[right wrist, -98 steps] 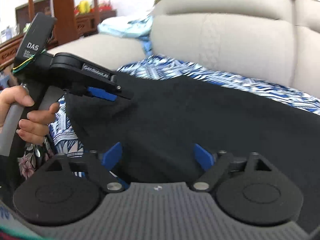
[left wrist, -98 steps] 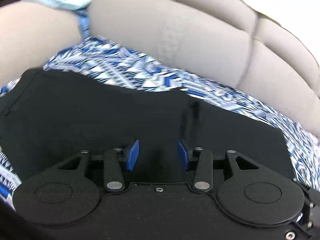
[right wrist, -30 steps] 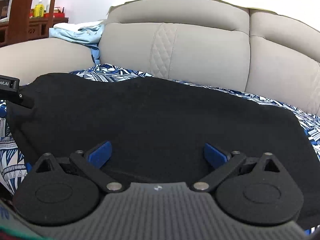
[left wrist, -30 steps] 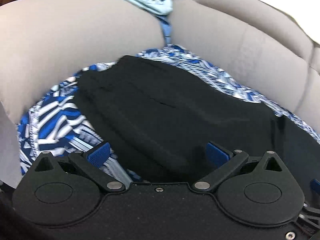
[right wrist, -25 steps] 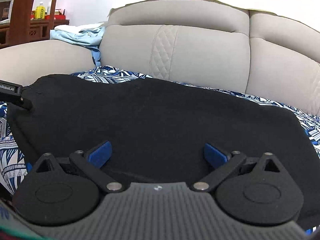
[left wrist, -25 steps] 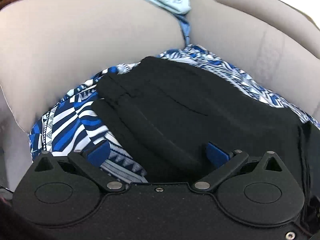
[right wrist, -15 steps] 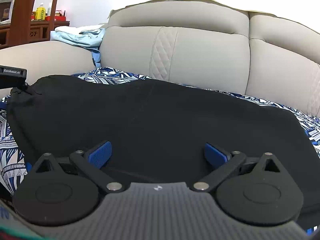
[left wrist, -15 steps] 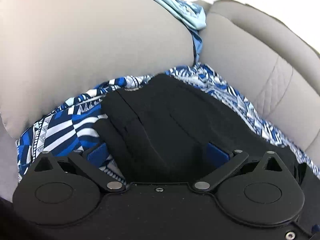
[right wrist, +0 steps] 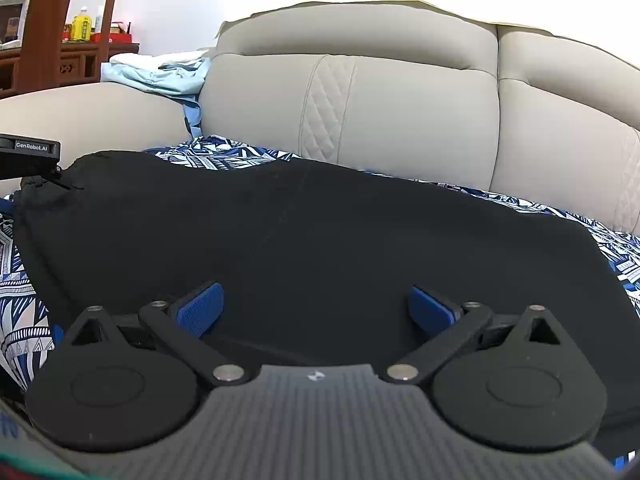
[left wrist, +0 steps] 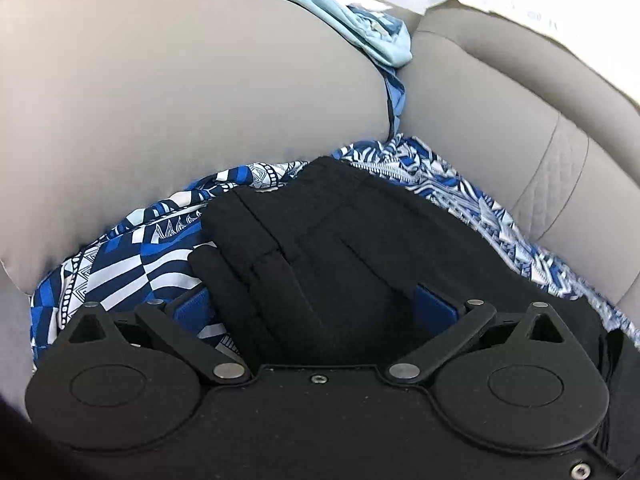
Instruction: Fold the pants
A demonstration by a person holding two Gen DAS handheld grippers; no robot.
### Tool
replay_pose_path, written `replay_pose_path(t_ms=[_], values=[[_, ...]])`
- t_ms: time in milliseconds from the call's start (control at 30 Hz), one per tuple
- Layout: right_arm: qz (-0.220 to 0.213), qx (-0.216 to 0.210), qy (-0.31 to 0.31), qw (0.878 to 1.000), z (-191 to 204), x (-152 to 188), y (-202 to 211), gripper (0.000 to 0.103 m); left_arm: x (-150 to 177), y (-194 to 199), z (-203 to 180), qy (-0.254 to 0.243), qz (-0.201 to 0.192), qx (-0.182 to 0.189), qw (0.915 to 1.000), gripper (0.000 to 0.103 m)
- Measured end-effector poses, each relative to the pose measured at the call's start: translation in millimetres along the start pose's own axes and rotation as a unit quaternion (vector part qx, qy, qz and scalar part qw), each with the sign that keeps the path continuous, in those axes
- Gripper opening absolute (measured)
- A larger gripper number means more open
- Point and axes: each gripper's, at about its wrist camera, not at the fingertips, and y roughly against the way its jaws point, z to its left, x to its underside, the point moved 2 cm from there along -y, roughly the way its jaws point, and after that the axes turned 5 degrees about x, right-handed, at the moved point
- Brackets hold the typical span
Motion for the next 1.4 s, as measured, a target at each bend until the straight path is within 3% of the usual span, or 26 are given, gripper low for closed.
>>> replay_pose_path(t_ms=[133,267,400,433,467,500,567,600,633,700,733,767,800,867,900,967,1067,1233,1400], values=[[-0.001,0.001,-0.001,1.0,0.3,-0.4,0.2,0.103,-1.8,-4.1,9.1,0.016,-0.024,0.014,0.9995,0.102],[-0.001,0.002,-0.001,1.0,0.6,-0.3,0.1,0.103,-3.0,-12.6,13.7,0.012,-0.052,0.004,0.9986,0.102],[0.0,0.0,-0.001,1.0,0.9,-0.6,-0.4,0.103,-6.0,-18.5,8.7,-0.006,-0.04,-0.01,0.9991,0.101],[0.0,0.0,-0.001,1.0,1.1,-0.9,-0.6,0.103,-6.6,-18.1,6.9,-0.011,-0.038,-0.017,0.9991,0.091],[0.0,0.0,-0.001,1.0,1.4,-1.2,-0.9,0.103,-6.1,-15.2,6.4,-0.013,-0.041,-0.03,0.9986,0.072],[0.001,0.001,-0.001,1.0,2.0,-1.6,-1.1,0.103,-5.4,-12.0,6.8,-0.012,-0.043,-0.038,0.9983,0.068],[0.001,0.0,0.0,1.0,2.5,-2.2,-1.4,0.103,-3.9,-3.5,12.7,0.013,-0.05,-0.027,0.9983,0.051],[0.002,0.001,0.0,1.0,2.7,-2.4,-1.5,0.103,-3.6,-0.9,17.3,0.031,-0.052,-0.022,0.9979,0.05],[0.002,0.001,0.001,1.0,2.8,-2.6,-1.7,0.103,-3.6,-0.9,23.1,0.05,-0.054,-0.012,0.9972,0.051],[0.003,0.002,0.002,1.0,3.2,-3.0,-1.9,0.103,-2.8,-4.7,32.1,0.08,-0.072,0.017,0.9941,0.068],[0.002,0.003,0.003,1.0,3.7,-3.2,-2.0,0.103,-2.5,-8.0,33.9,0.089,-0.079,0.041,0.992,0.09],[0.002,0.004,0.003,1.0,4.7,-3.4,-2.2,0.103,-2.8,-10.7,33.3,0.093,-0.083,0.055,0.9906,0.094],[0.003,0.005,0.004,1.0,5.0,-3.6,-2.4,0.103,-4.0,-12.8,29.7,0.093,-0.081,0.042,0.9915,0.09],[0.006,0.004,0.006,1.0,5.2,-4.6,-3.0,0.103,-8.2,-16.1,18.7,0.067,-0.067,-0.026,0.9951,0.04],[0.009,0.003,0.007,1.0,5.1,-5.6,-3.4,0.103,-9.3,-16.0,17.1,0.065,-0.067,-0.036,0.9949,0.039],[0.02,-0.006,0.011,1.0,2.8,-9.4,-5.0,0.103,-13.2,-10.8,19.7,0.097,-0.069,-0.022,0.9927,0.021],[0.041,-0.028,0.005,0.999,-7.0,-18.3,-7.3,0.103,-26.6,2.7,4.7,0.074,-0.084,-0.019,0.9935,0.017],[0.076,-0.038,-0.035,0.996,-42.2,-33.1,-9.9,0.103,-48.5,32.5,-66.0,0.0,-0.123,0.059,0.9906,0.017],[0.074,0.033,-0.046,0.996,-93.3,-44.8,-2.0,0.103,-37.0,57.7,-172.0,-0.083,-0.14,0.166,0.9725,0.016]])
